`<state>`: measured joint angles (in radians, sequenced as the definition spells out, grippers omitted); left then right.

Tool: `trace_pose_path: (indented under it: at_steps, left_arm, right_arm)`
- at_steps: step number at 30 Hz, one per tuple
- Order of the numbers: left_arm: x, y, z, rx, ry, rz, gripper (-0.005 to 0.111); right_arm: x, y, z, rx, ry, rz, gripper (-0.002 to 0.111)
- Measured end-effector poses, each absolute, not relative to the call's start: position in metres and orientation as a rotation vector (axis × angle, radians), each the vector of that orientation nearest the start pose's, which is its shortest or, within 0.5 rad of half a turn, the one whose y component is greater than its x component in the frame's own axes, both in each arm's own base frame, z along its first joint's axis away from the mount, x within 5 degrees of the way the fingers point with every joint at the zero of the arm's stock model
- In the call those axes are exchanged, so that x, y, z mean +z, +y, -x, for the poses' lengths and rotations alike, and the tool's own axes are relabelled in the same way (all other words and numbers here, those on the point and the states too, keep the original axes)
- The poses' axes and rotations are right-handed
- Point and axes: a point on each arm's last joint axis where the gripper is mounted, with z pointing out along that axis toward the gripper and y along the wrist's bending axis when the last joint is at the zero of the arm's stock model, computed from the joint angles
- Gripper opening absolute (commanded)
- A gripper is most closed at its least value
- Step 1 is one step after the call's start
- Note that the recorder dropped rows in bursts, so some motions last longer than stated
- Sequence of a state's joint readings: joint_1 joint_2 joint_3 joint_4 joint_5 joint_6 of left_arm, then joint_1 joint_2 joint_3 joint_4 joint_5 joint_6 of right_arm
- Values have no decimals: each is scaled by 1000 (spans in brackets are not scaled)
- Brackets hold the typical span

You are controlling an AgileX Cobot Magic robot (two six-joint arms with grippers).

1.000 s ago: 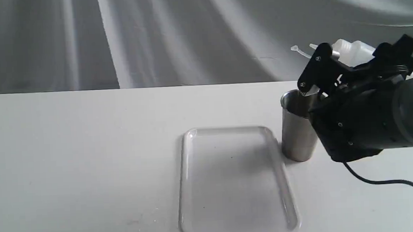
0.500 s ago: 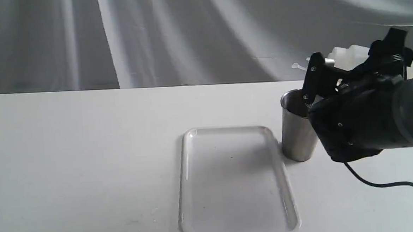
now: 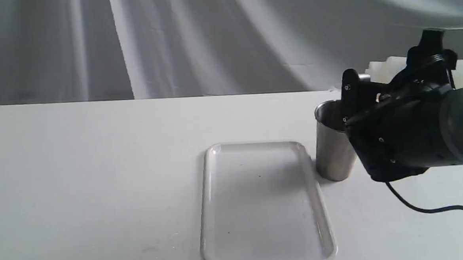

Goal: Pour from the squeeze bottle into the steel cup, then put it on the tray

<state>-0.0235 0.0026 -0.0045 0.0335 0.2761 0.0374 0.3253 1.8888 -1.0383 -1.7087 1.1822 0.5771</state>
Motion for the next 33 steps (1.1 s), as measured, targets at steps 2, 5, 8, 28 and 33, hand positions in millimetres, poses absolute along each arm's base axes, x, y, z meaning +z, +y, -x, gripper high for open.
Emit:
trace_pose_path:
  at_steps: [2,5,8,28,33]
  left_arm:
    - [190,0,-55,42,1756,-75,0]
    - [190,0,-55,42,1756,-75,0]
    - [190,0,-55,42,1756,-75,0]
    - [190,0,-55,42,1756,-75,0]
    - [190,0,-55,42,1756,-75,0]
  right_arm:
    - [206,34,-362,-1781,1968,946,17]
    - [209,34,-362,-1785,1964,949,17]
    - [219,33,-359,-1779,1954,922,17]
    - [233,31,-355,-1923,1895,1181,17]
    - [233,31,-355,-1960,1876,1269,17]
